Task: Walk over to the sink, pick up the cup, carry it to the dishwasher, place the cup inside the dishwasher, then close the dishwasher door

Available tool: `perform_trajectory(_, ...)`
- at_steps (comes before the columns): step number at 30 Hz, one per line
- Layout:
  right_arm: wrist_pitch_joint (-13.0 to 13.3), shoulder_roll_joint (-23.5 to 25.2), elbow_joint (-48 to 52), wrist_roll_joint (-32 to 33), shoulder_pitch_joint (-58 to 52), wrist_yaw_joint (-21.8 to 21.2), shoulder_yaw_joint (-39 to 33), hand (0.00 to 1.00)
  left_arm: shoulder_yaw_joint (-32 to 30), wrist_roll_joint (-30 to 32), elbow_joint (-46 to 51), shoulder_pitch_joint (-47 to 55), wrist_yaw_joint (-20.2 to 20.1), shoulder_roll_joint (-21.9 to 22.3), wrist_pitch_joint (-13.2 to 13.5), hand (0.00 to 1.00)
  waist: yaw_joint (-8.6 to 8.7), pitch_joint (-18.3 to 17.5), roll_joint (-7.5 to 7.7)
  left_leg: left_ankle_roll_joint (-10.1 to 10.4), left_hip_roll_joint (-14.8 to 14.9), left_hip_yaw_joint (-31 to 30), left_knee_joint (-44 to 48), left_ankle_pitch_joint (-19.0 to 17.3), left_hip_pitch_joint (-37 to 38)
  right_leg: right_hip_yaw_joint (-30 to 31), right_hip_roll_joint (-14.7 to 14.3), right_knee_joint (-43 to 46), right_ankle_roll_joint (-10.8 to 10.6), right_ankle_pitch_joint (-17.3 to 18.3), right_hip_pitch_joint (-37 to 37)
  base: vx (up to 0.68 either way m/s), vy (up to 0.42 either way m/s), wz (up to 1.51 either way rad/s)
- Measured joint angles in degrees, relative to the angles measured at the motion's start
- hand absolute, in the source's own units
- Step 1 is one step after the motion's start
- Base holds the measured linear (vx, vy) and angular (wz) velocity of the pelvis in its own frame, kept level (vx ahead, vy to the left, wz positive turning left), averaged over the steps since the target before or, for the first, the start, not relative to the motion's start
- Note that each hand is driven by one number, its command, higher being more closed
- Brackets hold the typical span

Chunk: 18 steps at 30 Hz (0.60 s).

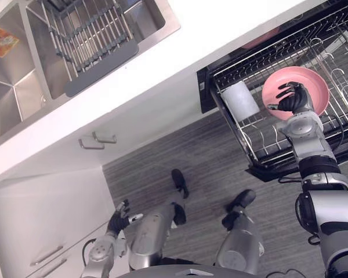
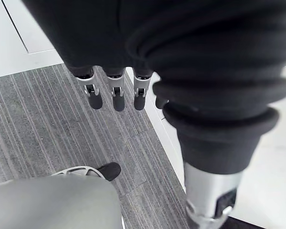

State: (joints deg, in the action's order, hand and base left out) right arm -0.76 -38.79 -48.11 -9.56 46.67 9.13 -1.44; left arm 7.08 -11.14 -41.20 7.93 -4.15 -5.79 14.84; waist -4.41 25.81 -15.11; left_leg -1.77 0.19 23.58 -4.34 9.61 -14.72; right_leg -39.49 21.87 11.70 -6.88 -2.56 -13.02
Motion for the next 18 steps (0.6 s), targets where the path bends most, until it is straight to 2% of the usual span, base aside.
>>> perform_trajectory(2, 0.02, 0.34, 3.89, 5.94, -1.90, -1.51, -3.39, 0.00, -0.03, 0.00, 0.05, -0.01, 0.00, 0.16, 0.03, 0.00, 0.03, 0.00, 0.00, 0.20, -0.46, 0.00, -0.03, -0.15, 0.65, 0.33, 0.70, 0.69, -0.07, 0.06, 0.30, 0.00, 0.000, 0.00)
perform_trajectory(7, 2.43, 4.91, 18.22, 11.12, -7.74, -5.10, -7.75, 0.00, -0.34, 0.02, -0.20, -0.03, 0.20, 0.31, 0.14, 0.00, 1.80, 0.08, 0.12, 0.80, -0.67, 0.25, -0.09, -0.61, 2.83, 0.91, 0.69, 0.58, -0.17, -0.01, 2.28, 0.02, -0.051, -0.02)
perform_trajectory(9, 3.37, 7.17, 23.74, 12.73, -10.76, -5.15, -9.54, 0.00, -0.42, 0.03, -0.76, -0.02, 0.40, 0.43, 0.30, 0.00, 2.61, 0.19, 0.29, 1.22, -0.46, 0.40, -0.12, -0.97, 4.01, 0.98, 0.30, 0.07, -0.20, -0.05, 3.53, 0.04, -0.087, -0.08)
perform_trajectory(11, 4.26, 9.80, 28.83, 15.79, -14.09, -4.49, -13.41, 0.00, -0.67, 0.08, -1.36, -0.03, 1.08, 0.45, 0.39, 0.00, 3.14, 0.37, 0.79, 0.81, 0.10, 0.85, -0.17, -1.34, 5.28, 1.11, -0.42, -1.04, -0.26, -0.22, 5.02, 0.05, -0.121, -0.15)
perform_trajectory(13, 5.01, 12.12, 31.82, 18.41, -16.81, -1.78, -17.35, 0.00, -2.03, 0.11, -2.22, -0.02, 1.58, 0.53, 0.64, 0.00, 3.40, 0.10, 1.97, 0.85, 0.75, 1.68, -0.45, -1.53, 6.05, 1.42, -1.33, -2.02, -0.13, -0.40, 5.78, 0.04, -0.117, -0.19)
perform_trajectory(14, 5.64, 13.74, 33.18, 18.71, -18.83, 1.71, -20.39, 0.00, -3.22, 0.10, -2.51, 0.28, 2.35, 0.54, 0.65, 0.00, 4.17, -0.41, 3.33, 1.08, 1.18, 1.94, -0.47, -1.69, 6.40, 1.55, -2.14, -2.90, -0.15, -0.62, 6.30, 0.07, -0.138, -0.13)
perform_trajectory(16, 5.71, 14.29, 33.86, 19.70, -21.37, 5.32, -23.49, 0.00, -3.96, 0.11, -2.98, 0.42, 2.74, 0.65, 0.64, 0.00, 4.71, -1.02, 4.71, 1.27, 1.49, 2.53, -0.48, -1.83, 7.36, 1.82, -2.52, -3.40, -0.38, -0.97, 7.07, 0.09, -0.147, -0.18)
perform_trajectory(18, 5.65, 15.51, 33.79, 24.10, -24.58, 11.18, -29.77, 0.00, -4.84, 0.10, -3.78, 1.02, 3.09, 0.79, 0.62, 0.00, 5.49, -2.49, 6.79, 1.79, 1.89, 3.59, -0.48, -2.35, 9.37, 2.83, -3.18, -4.30, -0.33, -0.93, 8.53, 0.10, -0.132, -0.28)
